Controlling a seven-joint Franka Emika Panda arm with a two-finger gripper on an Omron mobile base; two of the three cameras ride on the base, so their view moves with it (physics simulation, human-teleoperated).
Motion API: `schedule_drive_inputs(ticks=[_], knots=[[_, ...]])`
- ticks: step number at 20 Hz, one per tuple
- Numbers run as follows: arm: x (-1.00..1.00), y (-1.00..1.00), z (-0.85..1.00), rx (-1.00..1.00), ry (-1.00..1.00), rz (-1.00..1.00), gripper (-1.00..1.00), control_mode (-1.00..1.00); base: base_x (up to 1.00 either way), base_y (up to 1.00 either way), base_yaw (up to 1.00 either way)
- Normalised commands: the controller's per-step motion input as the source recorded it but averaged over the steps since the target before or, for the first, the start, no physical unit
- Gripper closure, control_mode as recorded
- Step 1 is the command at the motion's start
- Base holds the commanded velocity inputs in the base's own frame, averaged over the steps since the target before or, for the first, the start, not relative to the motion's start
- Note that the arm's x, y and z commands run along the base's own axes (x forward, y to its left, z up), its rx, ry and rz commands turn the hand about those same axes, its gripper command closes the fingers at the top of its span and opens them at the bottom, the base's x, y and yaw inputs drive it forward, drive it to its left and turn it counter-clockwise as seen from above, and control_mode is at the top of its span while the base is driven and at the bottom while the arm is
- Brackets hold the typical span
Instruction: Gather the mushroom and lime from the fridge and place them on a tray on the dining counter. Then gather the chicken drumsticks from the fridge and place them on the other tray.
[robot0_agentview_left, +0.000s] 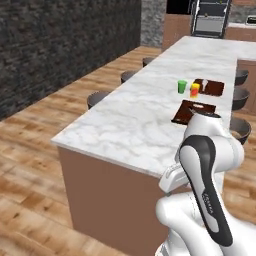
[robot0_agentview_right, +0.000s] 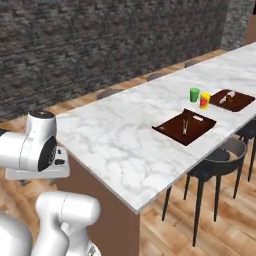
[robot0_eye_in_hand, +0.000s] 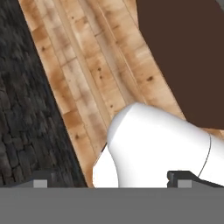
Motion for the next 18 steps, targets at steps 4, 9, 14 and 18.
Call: schedule_drive_inputs(ticks=[4,9,14,18], knots=[[0.00,0.00,0.00,0.00,0.00,0.00,-1.00,1.00,0.50,1.00,-0.28],[0.00,0.00,0.00,0.00,0.00,0.00,-1.00,1.00,0.15,1.00,-0.18],[0.00,0.00,0.00,0.00,0.00,0.00,-1.00,1.00,-0.11,1.00,-0.12],[0.00,0.00,0.00,0.00,0.00,0.00,-1.00,1.00,0.40,1.00,-0.17]])
